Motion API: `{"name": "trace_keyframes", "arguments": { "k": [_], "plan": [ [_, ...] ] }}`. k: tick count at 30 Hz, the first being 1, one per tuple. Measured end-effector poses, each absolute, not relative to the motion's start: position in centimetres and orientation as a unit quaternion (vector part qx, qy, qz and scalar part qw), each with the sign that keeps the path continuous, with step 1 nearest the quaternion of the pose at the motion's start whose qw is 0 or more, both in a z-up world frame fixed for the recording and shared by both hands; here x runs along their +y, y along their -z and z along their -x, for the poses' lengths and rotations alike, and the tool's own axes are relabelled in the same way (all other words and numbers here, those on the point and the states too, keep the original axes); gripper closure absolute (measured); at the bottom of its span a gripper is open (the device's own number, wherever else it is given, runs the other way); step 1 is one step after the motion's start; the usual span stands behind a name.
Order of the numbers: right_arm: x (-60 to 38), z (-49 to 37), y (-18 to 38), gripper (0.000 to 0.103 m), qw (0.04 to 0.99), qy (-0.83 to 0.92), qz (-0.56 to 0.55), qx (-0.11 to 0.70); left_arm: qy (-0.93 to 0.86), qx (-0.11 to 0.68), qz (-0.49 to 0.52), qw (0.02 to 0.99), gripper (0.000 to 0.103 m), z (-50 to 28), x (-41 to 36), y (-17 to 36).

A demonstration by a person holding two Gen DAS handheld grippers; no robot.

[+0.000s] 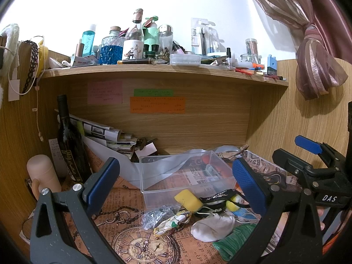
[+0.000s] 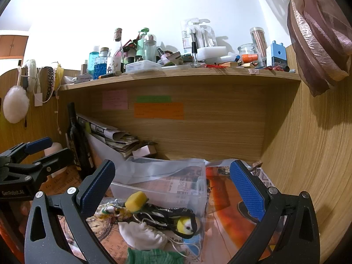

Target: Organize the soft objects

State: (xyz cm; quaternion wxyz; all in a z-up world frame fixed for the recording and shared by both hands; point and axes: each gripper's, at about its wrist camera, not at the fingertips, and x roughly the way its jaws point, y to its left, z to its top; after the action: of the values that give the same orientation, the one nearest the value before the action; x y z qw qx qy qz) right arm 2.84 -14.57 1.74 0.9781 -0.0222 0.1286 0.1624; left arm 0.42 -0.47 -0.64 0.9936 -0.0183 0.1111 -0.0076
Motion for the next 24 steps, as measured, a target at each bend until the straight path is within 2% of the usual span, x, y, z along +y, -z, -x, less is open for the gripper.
{"name": "trace_keyframes", "arguments": {
  "k": [24],
  "plan": [
    [-14.37,-2.57,-1.88,0.0,0.978,-0.163,0.018,0.128,0.013,0.108,0.018,0.994,0.0,-0.1,-0.68,0.01]
  ]
}}
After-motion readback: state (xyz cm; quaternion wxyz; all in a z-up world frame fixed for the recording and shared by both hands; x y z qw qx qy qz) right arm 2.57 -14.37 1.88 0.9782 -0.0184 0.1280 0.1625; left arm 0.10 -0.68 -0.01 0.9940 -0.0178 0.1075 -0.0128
